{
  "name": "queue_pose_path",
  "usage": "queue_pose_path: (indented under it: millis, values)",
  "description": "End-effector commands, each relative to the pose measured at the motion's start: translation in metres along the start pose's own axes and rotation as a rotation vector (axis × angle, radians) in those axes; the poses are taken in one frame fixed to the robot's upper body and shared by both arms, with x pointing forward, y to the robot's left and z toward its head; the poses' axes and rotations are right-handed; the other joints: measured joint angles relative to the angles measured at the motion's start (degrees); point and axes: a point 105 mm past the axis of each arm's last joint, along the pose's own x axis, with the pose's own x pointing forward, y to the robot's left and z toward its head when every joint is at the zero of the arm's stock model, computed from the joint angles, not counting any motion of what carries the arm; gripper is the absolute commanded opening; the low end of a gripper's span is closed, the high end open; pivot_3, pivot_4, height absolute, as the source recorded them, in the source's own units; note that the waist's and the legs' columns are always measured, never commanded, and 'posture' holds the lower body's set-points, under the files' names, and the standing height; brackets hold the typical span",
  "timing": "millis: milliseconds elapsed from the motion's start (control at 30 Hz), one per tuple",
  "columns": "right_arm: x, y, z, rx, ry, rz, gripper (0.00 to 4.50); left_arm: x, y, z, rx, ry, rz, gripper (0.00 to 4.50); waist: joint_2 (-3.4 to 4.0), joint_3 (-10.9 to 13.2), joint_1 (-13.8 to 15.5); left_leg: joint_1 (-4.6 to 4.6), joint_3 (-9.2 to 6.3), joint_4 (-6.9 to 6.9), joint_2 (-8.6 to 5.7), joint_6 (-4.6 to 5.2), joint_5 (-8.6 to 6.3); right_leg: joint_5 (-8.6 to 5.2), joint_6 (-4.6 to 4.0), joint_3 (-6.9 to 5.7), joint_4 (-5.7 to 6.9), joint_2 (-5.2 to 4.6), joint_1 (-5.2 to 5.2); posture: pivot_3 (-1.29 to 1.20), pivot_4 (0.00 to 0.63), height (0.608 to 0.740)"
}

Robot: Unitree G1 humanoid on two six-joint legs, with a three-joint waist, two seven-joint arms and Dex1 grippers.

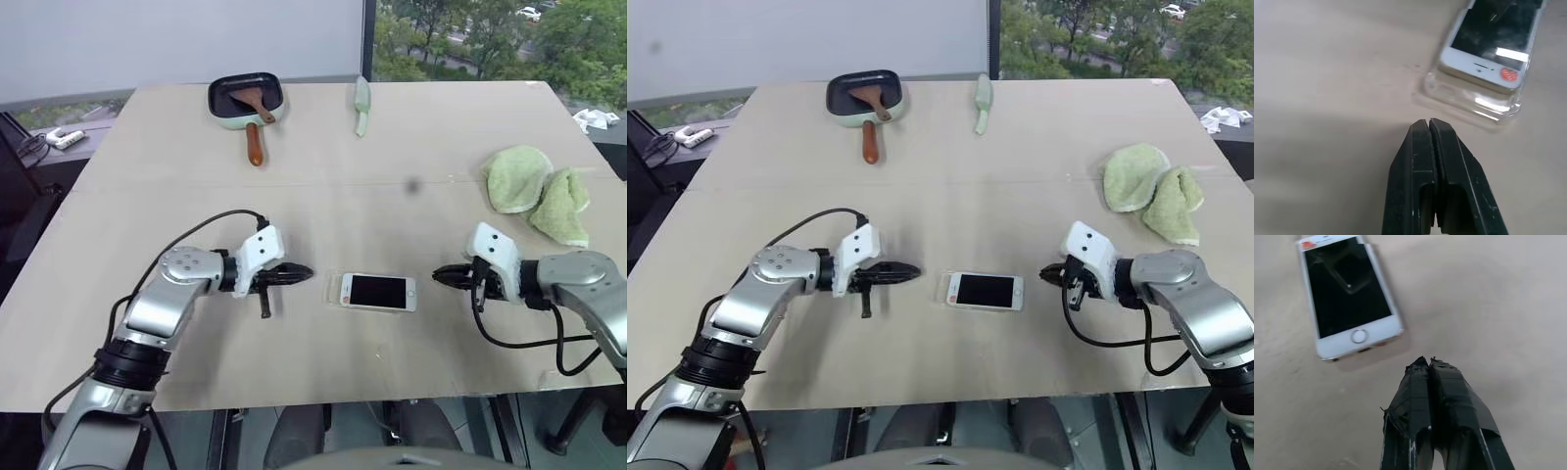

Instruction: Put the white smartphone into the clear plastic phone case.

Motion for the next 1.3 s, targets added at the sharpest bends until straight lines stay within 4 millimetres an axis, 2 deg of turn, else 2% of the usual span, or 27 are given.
queue_pose_path:
  millis: [33,400,533,733,1000,1300]
  values:
    - [-0.005,0.003,0.007,-0.052,0.005,0.004,0.07,0.013,-0.009,0.008,0.032,-0.035,-0.034,0.00,0.00,0.02,0.04,-0.01,0.01,0.00,0.00,0.00,0.00,0.00,0.00,0.01,-0.01,0.00,0.00,0.00,0.150,0.740]
    - [-0.001,0.012,0.003,-0.052,0.033,0.021,0.07,0.028,-0.012,0.014,0.044,-0.025,-0.092,0.00,0.00,0.02,0.12,-0.04,-0.02,0.01,-0.02,0.00,0.00,0.00,0.00,-0.02,-0.03,-0.01,0.00,0.00,0.150,0.740]
    - [-0.004,0.013,0.000,-0.051,0.056,0.027,0.07,0.034,-0.019,0.023,0.027,-0.065,-0.121,0.00,0.00,0.02,0.10,-0.04,-0.02,0.01,-0.02,0.00,0.00,0.00,0.01,-0.02,-0.02,-0.01,0.00,0.00,0.150,0.740]
    - [-0.006,0.021,-0.001,-0.063,0.083,0.073,0.07,0.036,-0.025,0.023,0.011,-0.069,-0.127,0.00,0.00,0.02,0.07,-0.04,-0.04,0.01,-0.01,0.00,0.00,0.00,0.01,-0.03,-0.02,0.00,0.00,0.00,0.150,0.740]
    - [0.008,0.028,0.007,-0.101,0.082,0.110,0.07,0.040,-0.035,0.029,-0.017,-0.100,-0.120,0.00,0.00,0.02,0.07,-0.02,-0.04,0.01,-0.01,0.00,0.00,0.00,0.01,-0.02,-0.01,0.00,0.00,0.00,0.150,0.740]
    - [0.030,0.046,0.014,-0.108,0.066,0.183,0.07,0.045,-0.041,0.030,-0.038,-0.110,-0.115,0.00,-0.06,-0.02,-0.13,0.12,-0.02,0.01,0.01,-0.01,0.00,0.00,0.00,0.00,0.05,0.01,0.07,0.00,0.150,0.740]
